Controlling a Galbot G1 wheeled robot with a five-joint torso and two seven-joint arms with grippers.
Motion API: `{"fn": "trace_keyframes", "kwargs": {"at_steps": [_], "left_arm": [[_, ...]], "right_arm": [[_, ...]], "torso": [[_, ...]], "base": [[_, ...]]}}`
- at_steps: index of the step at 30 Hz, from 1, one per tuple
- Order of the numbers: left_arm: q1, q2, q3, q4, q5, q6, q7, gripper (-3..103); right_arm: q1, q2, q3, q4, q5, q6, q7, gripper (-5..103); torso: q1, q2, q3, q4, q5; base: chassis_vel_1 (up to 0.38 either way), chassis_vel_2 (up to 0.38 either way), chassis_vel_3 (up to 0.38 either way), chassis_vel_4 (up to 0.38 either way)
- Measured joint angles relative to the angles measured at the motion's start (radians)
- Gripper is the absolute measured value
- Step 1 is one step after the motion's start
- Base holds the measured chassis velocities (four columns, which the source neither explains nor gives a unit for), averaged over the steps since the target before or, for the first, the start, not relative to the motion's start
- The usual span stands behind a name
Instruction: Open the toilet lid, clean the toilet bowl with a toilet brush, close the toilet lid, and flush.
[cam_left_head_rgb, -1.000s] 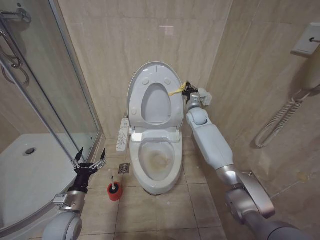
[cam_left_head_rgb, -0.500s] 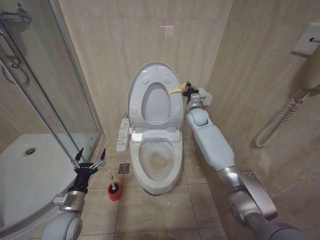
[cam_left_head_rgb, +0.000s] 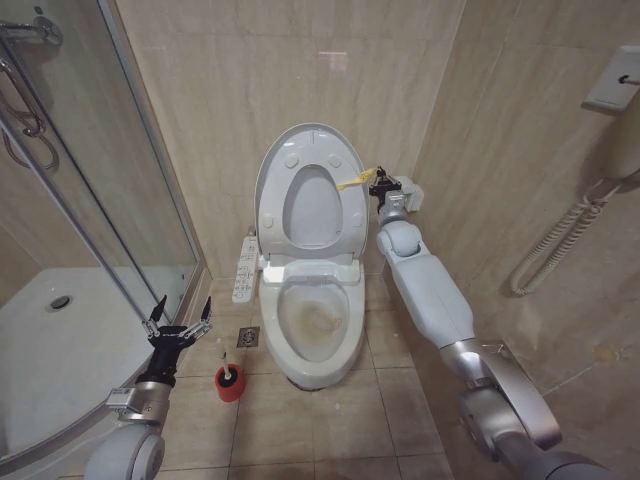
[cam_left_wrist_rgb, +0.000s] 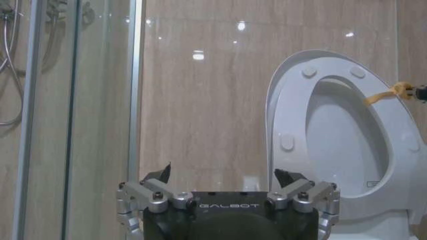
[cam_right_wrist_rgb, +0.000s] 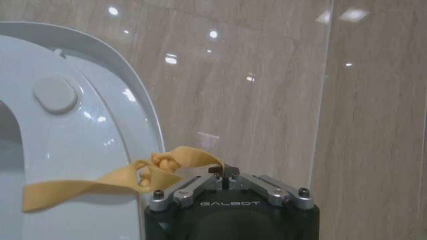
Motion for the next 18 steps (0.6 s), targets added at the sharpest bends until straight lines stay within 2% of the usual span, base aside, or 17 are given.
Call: {"fn": "trace_keyframes", "kwargs": {"at_steps": [5,6,12,13,18], "left_arm": [[0.000,0.000,0.000,0.000,0.000,0.000,0.000,100],[0.000,0.000,0.000,0.000,0.000,0.000,0.000,100],[0.000,0.000,0.000,0.000,0.000,0.000,0.000,100],[0.000,0.000,0.000,0.000,0.000,0.000,0.000,100],[0.000,0.000,0.000,0.000,0.000,0.000,0.000,100]], "right_arm": [[-0.017,-0.011,-0.001,0.027,0.008,-0.008,-0.001,1],[-0.022,-0.016,-0.001,0.035,0.013,-0.009,-0.002,12],[-0.052,-0.043,0.007,0.080,0.030,-0.013,-0.004,12],[-0.062,-0.049,0.008,0.091,0.032,-0.015,-0.004,38],[-0.105,-0.070,0.009,0.130,0.041,-0.019,-0.005,38]], "torso": [[0.000,0.000,0.000,-0.0001,0.0000],[0.000,0.000,0.000,-0.0001,0.0000],[0.000,0.000,0.000,-0.0001,0.0000],[0.000,0.000,0.000,-0.0001,0.0000],[0.000,0.000,0.000,-0.0002,0.0001]], "base": [[0.000,0.000,0.000,0.000],[0.000,0.000,0.000,0.000],[0.000,0.000,0.000,0.000],[0.000,0.000,0.000,0.000],[0.000,0.000,0.000,0.000]]}}
